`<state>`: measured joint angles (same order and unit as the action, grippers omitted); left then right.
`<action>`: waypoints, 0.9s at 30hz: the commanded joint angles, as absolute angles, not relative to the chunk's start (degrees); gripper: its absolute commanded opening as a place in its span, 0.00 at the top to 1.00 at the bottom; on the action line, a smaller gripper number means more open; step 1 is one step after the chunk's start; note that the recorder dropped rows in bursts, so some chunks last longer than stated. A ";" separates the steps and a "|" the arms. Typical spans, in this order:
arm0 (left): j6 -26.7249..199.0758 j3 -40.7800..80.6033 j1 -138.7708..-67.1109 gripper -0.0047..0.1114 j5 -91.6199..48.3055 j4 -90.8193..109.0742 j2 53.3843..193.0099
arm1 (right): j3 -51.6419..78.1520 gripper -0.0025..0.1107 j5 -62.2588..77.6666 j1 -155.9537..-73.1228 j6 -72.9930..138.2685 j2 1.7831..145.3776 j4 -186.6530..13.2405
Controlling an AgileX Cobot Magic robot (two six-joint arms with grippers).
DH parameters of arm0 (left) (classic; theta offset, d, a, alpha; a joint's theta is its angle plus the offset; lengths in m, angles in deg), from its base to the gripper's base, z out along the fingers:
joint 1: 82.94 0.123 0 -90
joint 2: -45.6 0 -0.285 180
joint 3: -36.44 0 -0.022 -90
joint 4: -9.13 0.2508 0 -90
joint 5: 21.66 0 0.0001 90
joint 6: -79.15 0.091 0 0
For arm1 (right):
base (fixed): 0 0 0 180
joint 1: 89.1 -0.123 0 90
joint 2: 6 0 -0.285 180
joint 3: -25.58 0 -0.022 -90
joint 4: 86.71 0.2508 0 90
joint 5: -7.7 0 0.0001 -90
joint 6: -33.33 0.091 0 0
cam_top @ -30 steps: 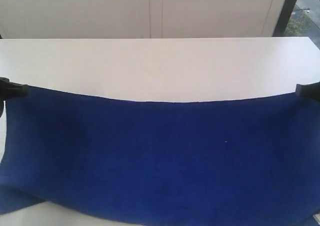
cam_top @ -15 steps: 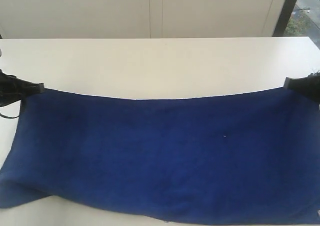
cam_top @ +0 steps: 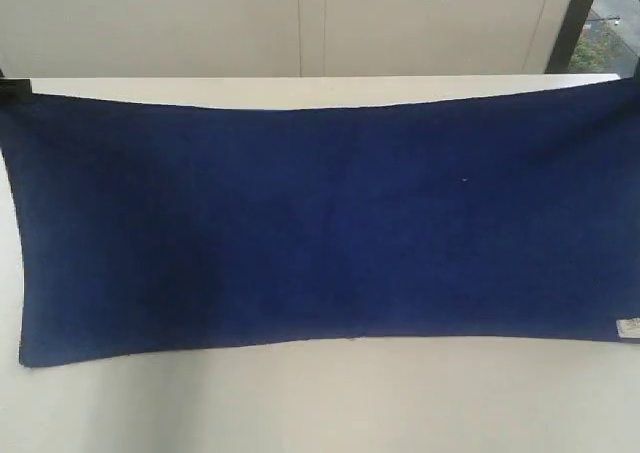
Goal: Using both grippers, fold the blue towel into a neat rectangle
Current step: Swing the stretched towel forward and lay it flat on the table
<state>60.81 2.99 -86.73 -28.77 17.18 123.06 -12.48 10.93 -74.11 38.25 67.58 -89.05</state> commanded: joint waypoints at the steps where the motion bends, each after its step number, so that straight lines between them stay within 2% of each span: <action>1: 60.49 3.18 -86.52 0.96 -16.29 17.25 111.60 | -12.36 0.98 -0.92 -73.74 37.58 55.15 -89.30; 11: 60.96 3.18 -86.52 0.96 6.53 15.98 86.52 | -12.36 0.98 -24.16 -73.74 36.19 27.94 -89.30; 18: 66.78 3.18 -86.52 0.96 25.24 6.26 73.74 | -12.36 0.98 -35.33 -73.74 36.05 13.55 -88.40; 22: 69.24 3.18 -86.52 0.96 26.48 3.31 69.11 | -12.36 0.98 -35.20 -73.74 36.05 10.09 -88.14; 27: 68.32 -2.27 -86.52 0.96 18.49 4.45 70.73 | -15.96 0.98 -29.90 -73.74 36.05 11.95 -88.14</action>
<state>68.95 1.46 -86.73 23.08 4.44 69.34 -13.45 -34.06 -74.11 36.74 10.56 -88.12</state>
